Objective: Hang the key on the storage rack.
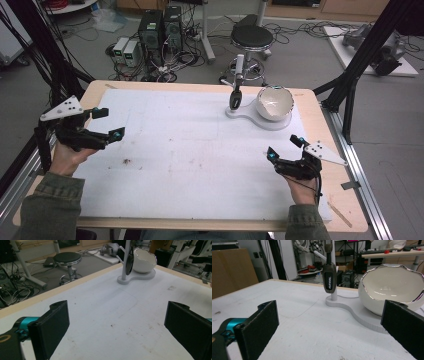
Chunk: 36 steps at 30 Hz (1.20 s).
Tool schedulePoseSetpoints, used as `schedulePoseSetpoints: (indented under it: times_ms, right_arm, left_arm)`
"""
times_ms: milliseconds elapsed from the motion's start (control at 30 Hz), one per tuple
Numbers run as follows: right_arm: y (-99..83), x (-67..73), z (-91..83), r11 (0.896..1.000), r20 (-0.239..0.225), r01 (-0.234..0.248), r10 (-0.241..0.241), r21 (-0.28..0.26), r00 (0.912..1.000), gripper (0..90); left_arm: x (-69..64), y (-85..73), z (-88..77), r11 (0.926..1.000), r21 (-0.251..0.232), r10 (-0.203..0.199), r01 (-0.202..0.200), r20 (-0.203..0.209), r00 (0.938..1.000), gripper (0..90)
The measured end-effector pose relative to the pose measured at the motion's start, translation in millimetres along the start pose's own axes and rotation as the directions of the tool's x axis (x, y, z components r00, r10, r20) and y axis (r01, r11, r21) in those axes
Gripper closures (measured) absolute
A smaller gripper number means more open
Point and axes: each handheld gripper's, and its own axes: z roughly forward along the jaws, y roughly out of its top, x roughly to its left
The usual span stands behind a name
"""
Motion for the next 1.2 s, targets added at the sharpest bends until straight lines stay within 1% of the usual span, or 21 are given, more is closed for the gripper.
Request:
schedulePoseSetpoints:
  times_ms: [167,267,333,367,400,467,500,567,600,667,700,733,800,833,900,967,1000,1033,1100,1167,1200]
  right_arm:
    - [0.1,-0.1,-0.1,1.0,0.006,0.004,-0.004,-0.002,1.0,0.7]
    - [-0.1,0.0,0.2,1.0,0.005,0.009,-0.009,-0.001,0.9999,0.7]
    - [-0.1,0.6,0.3,1.0,0.004,0.006,-0.006,0.001,1.0,0.7]
    - [-0.2,0.7,0.3,1.0,0.004,0.006,-0.006,0.002,1.0,0.7]
    - [-0.2,0.9,0.4,1.0,0.005,0.007,-0.007,0.002,1.0,0.7]
    - [-0.2,0.6,0.5,1.0,0.005,0.008,-0.008,0.002,1.0,0.7]
    - [-0.3,1.0,0.3,1.0,0.006,0.004,-0.004,0.003,1.0,0.7]
    - [-0.2,0.7,0.2,1.0,0.007,0.008,-0.008,0.002,0.9999,0.7]
    - [-0.3,0.8,0.1,1.0,0.007,0.005,-0.005,0.003,1.0,0.7]
    - [-0.3,-0.1,0.0,1.0,0.01,0.007,-0.007,0.001,0.9999,0.7]
    - [-0.4,-0.2,0.0,1.0,0.011,0.008,-0.008,0.001,0.9999,0.7]
    - [-0.4,-0.3,0.1,1.0,0.012,0.009,-0.009,0.0,0.9999,0.7]
    - [-0.5,0.3,0.2,1.0,0.011,0.006,-0.006,0.004,0.9999,0.7]
    - [-0.5,0.2,0.4,1.0,0.01,0.01,-0.01,0.004,0.9999,0.7]
    - [-0.6,0.5,0.4,1.0,0.011,0.01,-0.01,0.005,0.9999,0.7]
    - [-0.6,0.5,0.4,1.0,0.011,0.009,-0.009,0.005,0.9999,0.7]
    - [-0.6,0.3,0.2,1.0,0.011,0.007,-0.007,0.007,0.9999,0.7]
    - [-0.6,0.1,0.1,1.0,0.011,0.007,-0.008,0.006,0.9999,0.7]
    - [-0.4,-0.7,0.0,1.0,0.012,0.011,-0.011,0.001,0.9999,0.7]
    - [-0.5,-0.6,-0.2,1.0,0.013,0.002,-0.002,0.004,0.9999,0.7]
    - [-0.5,-0.6,-0.1,1.0,0.015,0.005,-0.005,0.002,0.9999,0.7]
  left_arm:
    - [3.6,-25.9,-8.7,0.9983,-0.059,-0.002,0.0,-0.034,0.9994,6.4]
    - [4.9,-39.9,-14.8,0.9955,-0.094,0.004,-0.012,-0.089,0.9961,6.4]
    - [6.4,-45.6,-18.4,0.9934,-0.114,0.001,-0.016,-0.126,0.992,6.4]
    - [8.3,-50.0,-20.4,0.9918,-0.128,-0.013,-0.006,-0.144,0.9894,6.4]
    - [10.2,-53.9,-21.0,0.992,-0.126,-0.026,0.005,-0.164,0.9862,6.4]
    - [13.7,-62.1,-21.0,0.9936,-0.112,-0.034,0.013,-0.192,0.9809,6.4]
    - [16.3,-68.7,-21.5,0.9926,-0.118,-0.053,0.029,-0.211,0.9761,6.4]
    - [19.5,-77.3,-23.3,0.9892,-0.139,-0.078,0.046,-0.229,0.9704,6.4]
    - [20.5,-82.5,-24.6,0.9866,-0.154,-0.092,0.054,-0.253,0.963,6.4]
    - [21.8,-89.4,-26.9,0.9825,-0.179,-0.098,0.051,-0.265,0.9593,6.4]
    - [22.2,-93.0,-27.6,0.9832,-0.174,-0.104,0.055,-0.286,0.9526,6.4]
    - [22.1,-95.5,-27.9,0.982,-0.181,-0.104,0.052,-0.29,0.9515,6.4]
    - [20.9,-103.5,-28.9,0.9803,-0.191,-0.109,0.049,-0.313,0.9434,6.4]
    - [20.7,-106.4,-28.9,0.9797,-0.194,-0.11,0.051,-0.31,0.9442,6.4]
    - [19.2,-113.5,-28.6,0.9805,-0.19,-0.112,0.051,-0.328,0.938,6.4]
    - [17.6,-118.9,-27.7,0.9824,-0.18,-0.108,0.05,-0.327,0.9387,6.3]
    - [16.7,-119.7,-27.6,0.9829,-0.178,-0.103,0.045,-0.335,0.9365,6.4]
    - [16.3,-120.0,-27.6,0.9821,-0.184,-0.102,0.041,-0.333,0.9376,6.4]
    - [15.4,-119.0,-28.2,0.9763,-0.213,-0.108,0.038,-0.331,0.9373,6.3]
    - [14.7,-118.0,-29.3,0.9664,-0.255,-0.118,0.035,-0.318,0.9408,6.4]
    - [13.8,-117.4,-29.4,0.9618,-0.271,-0.126,0.038,-0.315,0.9408,6.4]
